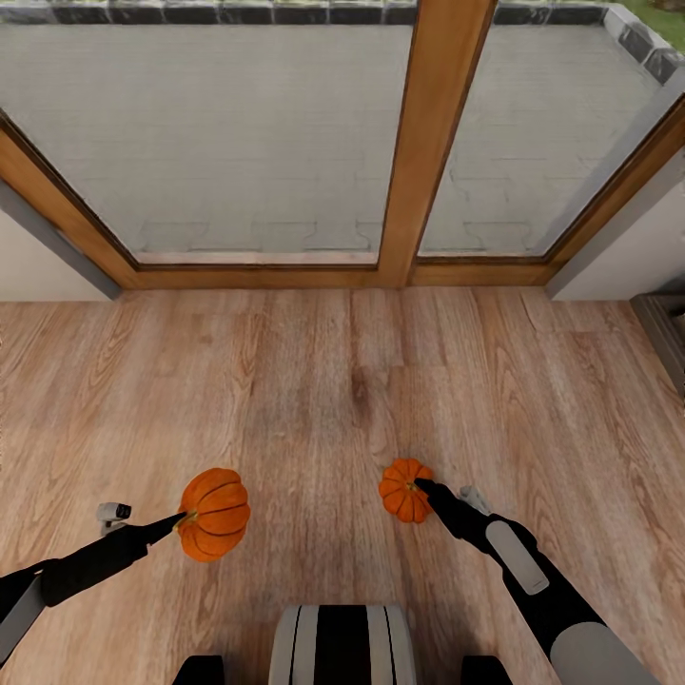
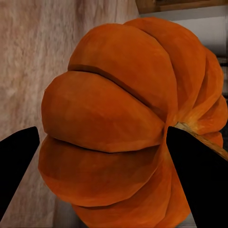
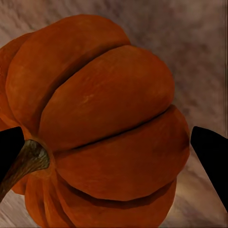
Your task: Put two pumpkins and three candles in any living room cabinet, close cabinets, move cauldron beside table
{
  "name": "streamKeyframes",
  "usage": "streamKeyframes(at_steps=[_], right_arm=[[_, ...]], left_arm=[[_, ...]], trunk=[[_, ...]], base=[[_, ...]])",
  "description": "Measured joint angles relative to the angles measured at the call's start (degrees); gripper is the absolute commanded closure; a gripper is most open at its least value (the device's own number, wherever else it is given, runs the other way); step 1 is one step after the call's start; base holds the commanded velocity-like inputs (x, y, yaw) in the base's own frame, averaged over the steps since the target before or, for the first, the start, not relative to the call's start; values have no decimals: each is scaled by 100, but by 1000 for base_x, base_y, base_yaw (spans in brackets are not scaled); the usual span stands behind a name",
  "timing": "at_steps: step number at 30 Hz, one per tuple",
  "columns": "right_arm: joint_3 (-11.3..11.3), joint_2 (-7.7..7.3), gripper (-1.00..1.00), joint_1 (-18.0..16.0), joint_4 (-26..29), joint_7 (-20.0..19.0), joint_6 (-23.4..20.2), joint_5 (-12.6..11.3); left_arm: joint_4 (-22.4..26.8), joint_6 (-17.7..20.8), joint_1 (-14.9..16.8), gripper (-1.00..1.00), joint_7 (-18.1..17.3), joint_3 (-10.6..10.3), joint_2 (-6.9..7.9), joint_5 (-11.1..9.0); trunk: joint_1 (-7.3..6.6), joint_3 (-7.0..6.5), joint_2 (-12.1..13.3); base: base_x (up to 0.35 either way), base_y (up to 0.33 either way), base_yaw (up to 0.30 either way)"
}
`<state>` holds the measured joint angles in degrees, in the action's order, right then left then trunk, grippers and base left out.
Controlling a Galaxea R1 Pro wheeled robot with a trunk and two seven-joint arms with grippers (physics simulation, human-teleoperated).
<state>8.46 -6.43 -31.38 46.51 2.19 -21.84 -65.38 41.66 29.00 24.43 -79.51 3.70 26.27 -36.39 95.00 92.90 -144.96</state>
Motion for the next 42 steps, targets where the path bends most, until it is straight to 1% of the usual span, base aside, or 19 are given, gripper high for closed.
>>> streamKeyframes(at_steps=[6, 7, 8, 18, 24, 29, 36, 37, 38, 39, 41, 42], right_arm=[[-3, 1, 100, -1, -260, 2, 0, -18], [-3, -1, 100, 1, -283, 8, -5, 40], [-5, -1, 100, 2, -289, 8, -9, 84], [-5, -8, 100, 1, -281, -28, -26, 64], [2, -9, 100, 1, -253, -153, -32, 51], [18, -19, 100, 2, -194, -483, -91, 34], [5, -41, 100, 2, -159, -1316, -201, 38], [3, -42, 100, 2, -147, -1370, -218, 42], [9, -43, 100, 3, -60, -1504, -277, 55], [3, -43, 100, 1, 140, -1580, -324, 21], [2, -45, 100, 1, 720, -1612, -370, -8], [2, -45, 100, 0, 829, -1612, -377, -25]], left_arm=[[0, 0, 0, 100, 2, -7, 0, 1], [0, -1, 0, 100, 3, -7, 0, 1], [1, -1, 0, 100, 5, -7, 0, 1], [0, -1, -1, 100, 12, -7, 0, 19], [0, -1, -1, 100, 15, -7, 0, 49], [0, -1, -3, 100, 22, -3, 0, 65], [-7, 3, 0, 100, 23, -1, 0, 71], [-7, 5, 0, 100, 22, 0, 0, 71], [-8, 5, 0, 100, 23, 0, 0, 72], [-9, 1, 0, 100, 25, 0, 0, 77], [-9, 3, 0, 100, 39, -8, 0, 82], [-9, 1, 0, 100, 46, -10, 0, 84]], trunk=[[-16, -133, 8], [-18, -155, 10], [-20, -177, 11], [-46, -399, 24], [-61, -532, 32], [-74, -643, 39], [-92, -798, 48], [-95, -820, 50], [-97, -842, 51], [-100, -865, 52], [-105, -909, 55], [-108, -931, 56]], base=[[0, 0, 0], [0, 0, 0], [0, 0, 0], [0, 0, 0], [0, 0, 0], [0, 0, 0], [0, 0, 0], [0, 0, 0], [0, 0, 0], [0, 0, 0], [0, 0, 0], [0, 0, 0]])
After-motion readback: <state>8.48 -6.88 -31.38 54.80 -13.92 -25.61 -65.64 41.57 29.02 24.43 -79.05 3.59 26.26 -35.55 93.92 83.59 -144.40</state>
